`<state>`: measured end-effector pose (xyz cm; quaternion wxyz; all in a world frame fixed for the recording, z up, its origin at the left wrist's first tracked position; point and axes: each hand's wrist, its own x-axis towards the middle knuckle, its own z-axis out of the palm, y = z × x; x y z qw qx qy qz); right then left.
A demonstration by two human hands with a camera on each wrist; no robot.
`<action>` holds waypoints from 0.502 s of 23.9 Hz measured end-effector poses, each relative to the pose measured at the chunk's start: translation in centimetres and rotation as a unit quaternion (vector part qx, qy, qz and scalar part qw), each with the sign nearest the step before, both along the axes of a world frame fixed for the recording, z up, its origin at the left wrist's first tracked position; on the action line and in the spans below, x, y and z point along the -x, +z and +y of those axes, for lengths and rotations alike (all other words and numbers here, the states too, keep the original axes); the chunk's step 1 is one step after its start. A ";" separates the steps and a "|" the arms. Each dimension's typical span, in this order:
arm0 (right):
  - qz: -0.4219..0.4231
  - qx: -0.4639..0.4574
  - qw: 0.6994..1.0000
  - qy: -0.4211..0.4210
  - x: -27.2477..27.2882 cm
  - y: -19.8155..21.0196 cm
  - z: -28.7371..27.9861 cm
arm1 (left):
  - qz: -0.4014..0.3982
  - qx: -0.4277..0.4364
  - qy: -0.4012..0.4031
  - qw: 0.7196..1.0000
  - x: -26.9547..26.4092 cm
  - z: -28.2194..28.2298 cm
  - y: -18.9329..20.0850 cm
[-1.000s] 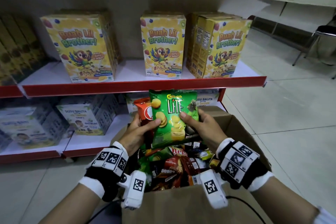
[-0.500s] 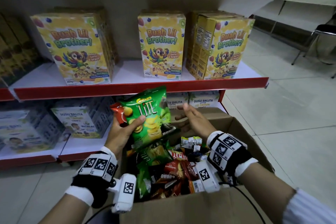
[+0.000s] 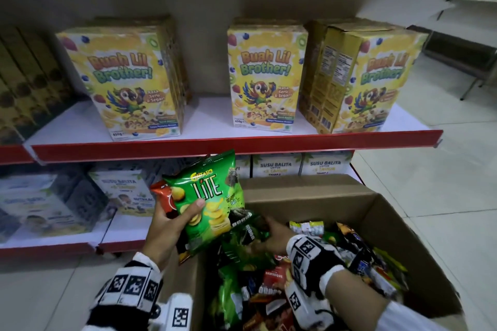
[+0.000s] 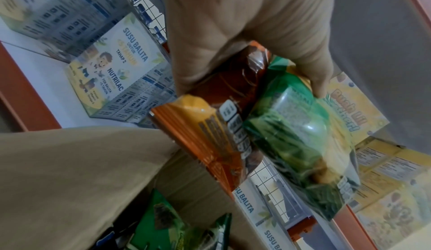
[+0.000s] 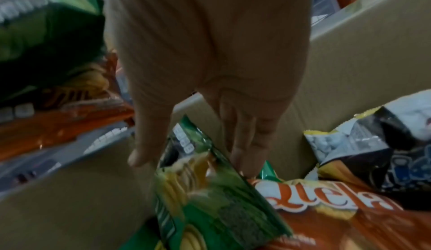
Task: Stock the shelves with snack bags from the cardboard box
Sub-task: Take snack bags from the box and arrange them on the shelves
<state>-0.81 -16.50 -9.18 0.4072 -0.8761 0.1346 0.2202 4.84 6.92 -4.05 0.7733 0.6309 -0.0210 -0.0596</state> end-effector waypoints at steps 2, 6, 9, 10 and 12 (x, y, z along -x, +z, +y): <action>0.011 0.032 0.999 -0.008 -0.5 -1.2 1.1 | -0.002 -0.005 0.002 1.000 -0.2 0.1 -0.5; -0.041 0.105 0.994 0.007 -1.4 -2.1 1.4 | 0.006 -0.016 -0.002 1.000 -0.5 0.3 -1.0; -0.056 0.070 0.995 -0.034 -1.3 -1.0 -0.1 | 0.008 -0.027 -0.006 1.000 -0.7 0.5 -1.1; -0.054 0.047 0.996 -0.054 -1.1 -0.3 -0.8 | 0.007 -0.031 -0.006 0.999 -0.8 0.5 -1.1; -0.052 -0.010 0.994 -0.098 -0.3 1.3 -2.4 | 0.003 -0.034 -0.004 0.999 -0.9 0.2 -0.8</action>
